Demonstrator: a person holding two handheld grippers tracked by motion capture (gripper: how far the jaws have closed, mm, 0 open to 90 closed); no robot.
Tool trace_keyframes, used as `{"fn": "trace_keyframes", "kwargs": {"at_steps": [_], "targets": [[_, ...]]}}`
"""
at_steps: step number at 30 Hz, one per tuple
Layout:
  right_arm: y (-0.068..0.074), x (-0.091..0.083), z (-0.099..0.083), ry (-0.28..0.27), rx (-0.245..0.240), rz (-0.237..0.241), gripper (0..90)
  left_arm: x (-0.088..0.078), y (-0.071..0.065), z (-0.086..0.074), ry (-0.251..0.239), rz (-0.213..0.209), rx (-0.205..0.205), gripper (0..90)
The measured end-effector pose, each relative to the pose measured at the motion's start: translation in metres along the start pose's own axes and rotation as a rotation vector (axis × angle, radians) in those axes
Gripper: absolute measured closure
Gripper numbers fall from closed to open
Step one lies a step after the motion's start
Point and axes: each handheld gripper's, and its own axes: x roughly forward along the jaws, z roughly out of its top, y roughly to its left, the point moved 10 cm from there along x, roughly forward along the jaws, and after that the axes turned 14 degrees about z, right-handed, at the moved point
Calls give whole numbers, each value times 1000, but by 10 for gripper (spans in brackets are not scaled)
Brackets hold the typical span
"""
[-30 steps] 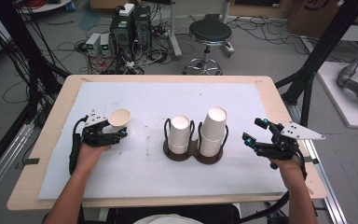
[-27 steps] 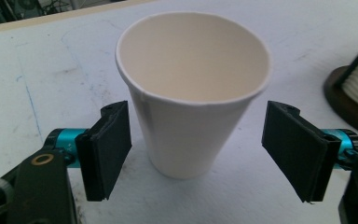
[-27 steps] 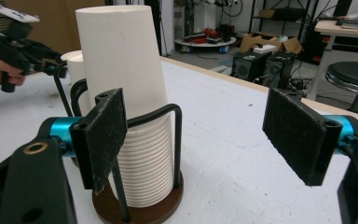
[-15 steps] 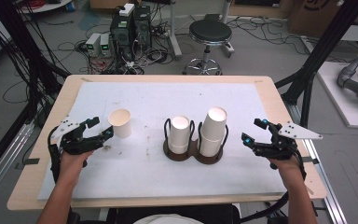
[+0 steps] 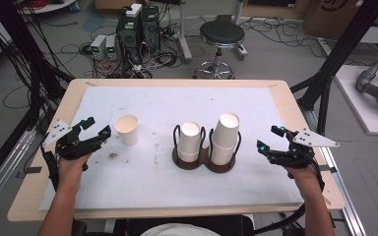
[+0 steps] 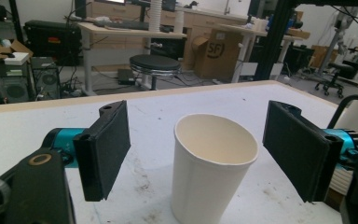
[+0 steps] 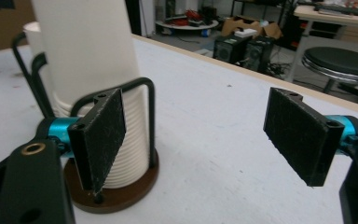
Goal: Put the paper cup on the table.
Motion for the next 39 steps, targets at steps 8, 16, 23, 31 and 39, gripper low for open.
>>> {"fn": "trace_keyframes", "kwargs": {"at_steps": [8,16,23,31,39], "targets": [[-6,0,-4,26,-7,-43,212,-6,1,2,-13,5,5,229],[-5,2,-2,28,-9,-46,212,-12,2,3,-16,12,7,229],[-2,1,-1,22,-2,-46,212,-15,1,2,-14,3,16,229],[-3,0,-6,32,1,-51,212,-11,-3,1,-9,-7,12,230],[-4,-4,-7,29,3,-57,212,-10,-4,1,-5,-5,17,230]]}}
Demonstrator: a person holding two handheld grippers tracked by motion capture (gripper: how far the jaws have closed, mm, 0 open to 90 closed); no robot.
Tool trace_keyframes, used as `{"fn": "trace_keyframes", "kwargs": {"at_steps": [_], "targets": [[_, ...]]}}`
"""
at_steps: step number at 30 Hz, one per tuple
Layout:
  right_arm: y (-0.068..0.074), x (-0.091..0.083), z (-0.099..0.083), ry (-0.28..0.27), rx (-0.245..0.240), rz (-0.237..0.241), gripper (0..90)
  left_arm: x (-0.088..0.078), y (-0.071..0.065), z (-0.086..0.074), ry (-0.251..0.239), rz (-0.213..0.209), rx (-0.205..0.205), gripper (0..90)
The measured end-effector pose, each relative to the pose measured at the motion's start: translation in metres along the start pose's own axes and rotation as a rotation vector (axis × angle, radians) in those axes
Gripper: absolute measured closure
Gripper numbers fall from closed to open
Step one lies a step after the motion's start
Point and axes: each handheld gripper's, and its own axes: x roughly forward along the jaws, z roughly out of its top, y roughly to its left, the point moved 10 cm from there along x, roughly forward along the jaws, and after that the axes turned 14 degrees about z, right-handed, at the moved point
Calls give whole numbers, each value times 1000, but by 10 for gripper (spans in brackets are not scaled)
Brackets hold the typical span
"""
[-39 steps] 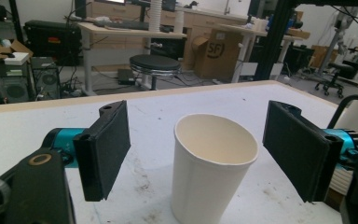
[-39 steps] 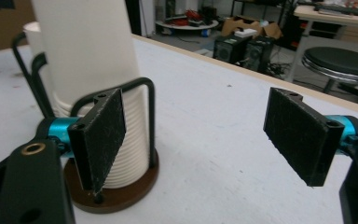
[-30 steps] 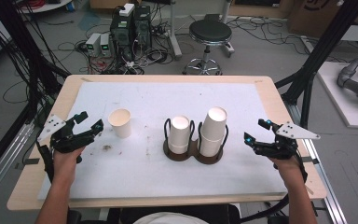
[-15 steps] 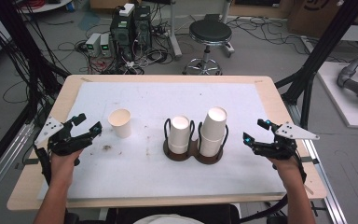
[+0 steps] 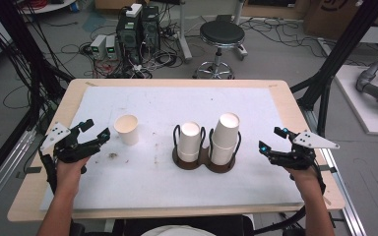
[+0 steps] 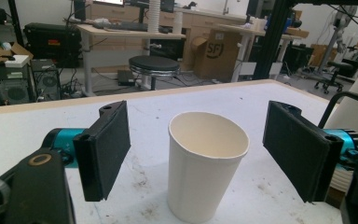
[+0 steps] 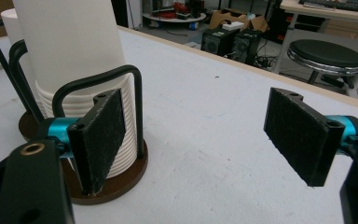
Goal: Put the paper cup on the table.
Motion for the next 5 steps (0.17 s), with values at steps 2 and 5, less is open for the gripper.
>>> {"fn": "trace_keyframes", "kwargs": {"at_steps": [2,5], "targets": [[0,0,0,1,0,0,212,-1,0,0,0,-1,0,230],[0,1,0,4,-6,5,212,-2,0,0,0,-2,-1,230]]}}
